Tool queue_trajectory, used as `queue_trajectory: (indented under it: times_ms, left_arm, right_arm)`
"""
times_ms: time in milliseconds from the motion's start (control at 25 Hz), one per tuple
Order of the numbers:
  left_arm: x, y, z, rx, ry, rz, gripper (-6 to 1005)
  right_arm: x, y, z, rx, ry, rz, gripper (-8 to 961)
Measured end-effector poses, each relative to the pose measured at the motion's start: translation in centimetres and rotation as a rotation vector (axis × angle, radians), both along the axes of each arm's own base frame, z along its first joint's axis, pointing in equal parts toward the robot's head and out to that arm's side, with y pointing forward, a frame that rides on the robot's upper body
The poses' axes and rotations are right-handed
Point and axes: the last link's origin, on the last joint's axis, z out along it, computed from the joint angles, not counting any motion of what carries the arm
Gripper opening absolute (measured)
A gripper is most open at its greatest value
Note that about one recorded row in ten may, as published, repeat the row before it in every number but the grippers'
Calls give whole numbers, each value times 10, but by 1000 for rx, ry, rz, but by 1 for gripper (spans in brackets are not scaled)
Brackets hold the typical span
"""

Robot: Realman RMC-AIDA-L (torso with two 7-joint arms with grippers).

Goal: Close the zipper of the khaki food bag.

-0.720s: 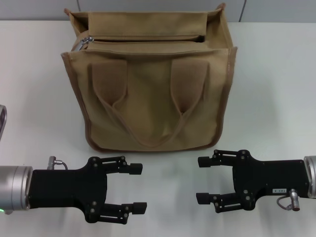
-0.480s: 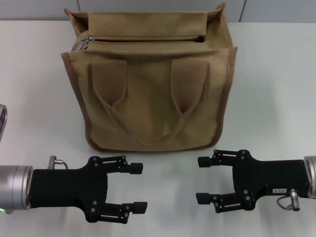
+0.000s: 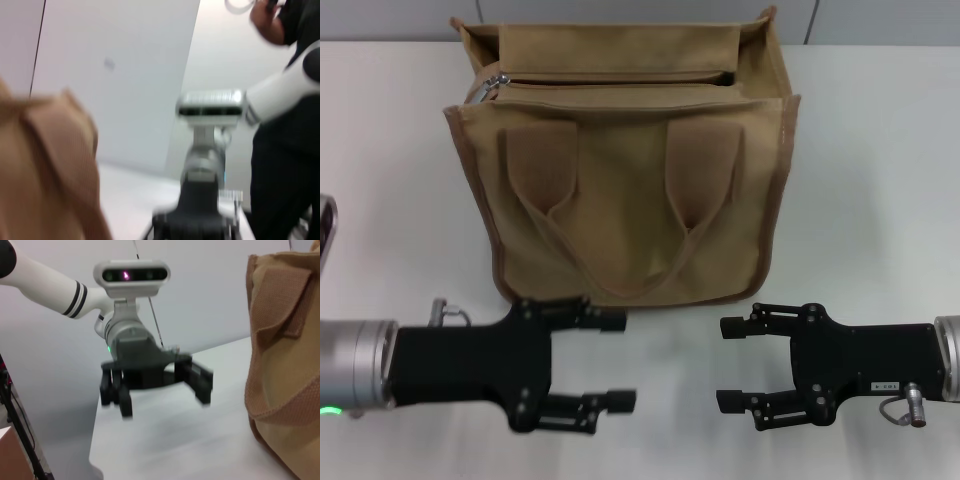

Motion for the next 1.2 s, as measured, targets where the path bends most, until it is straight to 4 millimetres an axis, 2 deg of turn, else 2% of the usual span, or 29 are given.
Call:
queue_trajectory:
  times_ms: [40, 240, 280, 320, 480, 520, 560, 680, 720, 800, 840, 920, 960, 1040, 1080, 1120, 1200]
  left_arm:
    - [16, 5, 1, 20, -85, -24, 788]
    - [29, 12, 6, 55, -166, -40, 785]
    - [43, 23, 16, 140, -291, -31, 784]
    - [47, 26, 22, 179, -343, -20, 784]
    - [51, 31, 29, 234, -412, -2, 781]
    - [50, 41, 50, 392, -540, 68, 780]
    - [47, 44, 56, 440, -561, 94, 780]
    - [45, 45, 59, 464, -569, 109, 778]
    - [28, 52, 75, 597, -575, 209, 777]
    - [28, 52, 75, 597, -575, 209, 776]
    - [8, 58, 86, 702, -539, 312, 775]
    - [8, 58, 86, 702, -539, 312, 774]
    - [-29, 64, 104, 818, -410, 453, 774]
    - [-44, 65, 106, 836, -320, 494, 772]
    - [-44, 65, 106, 836, -320, 494, 772]
    - [-56, 64, 104, 835, -228, 507, 771]
    - [-59, 63, 101, 820, -187, 504, 770]
  right_arm:
    - [0, 0, 0, 0, 0, 0, 819]
    - [0, 0, 0, 2, 1, -2, 819]
    - [0, 0, 0, 2, 1, -2, 819]
    - [0, 0, 0, 3, 1, -2, 819]
    - [0, 0, 0, 3, 1, -2, 819]
    - [0, 0, 0, 3, 1, -2, 819]
    - [0, 0, 0, 3, 1, -2, 819]
    - [0, 0, 0, 3, 1, -2, 820]
    - [0, 0, 0, 3, 1, -2, 820]
    - [0, 0, 0, 2, 2, -2, 820]
    - [0, 0, 0, 2, 2, -2, 820]
    - [0, 0, 0, 2, 2, -1, 820]
    - [0, 0, 0, 2, 3, -1, 820]
    - [-1, 0, 0, 1, 3, 0, 820]
    - [-1, 0, 0, 1, 4, 1, 820]
    - [-1, 0, 0, 1, 4, 1, 820]
    - [-1, 0, 0, 1, 4, 1, 820]
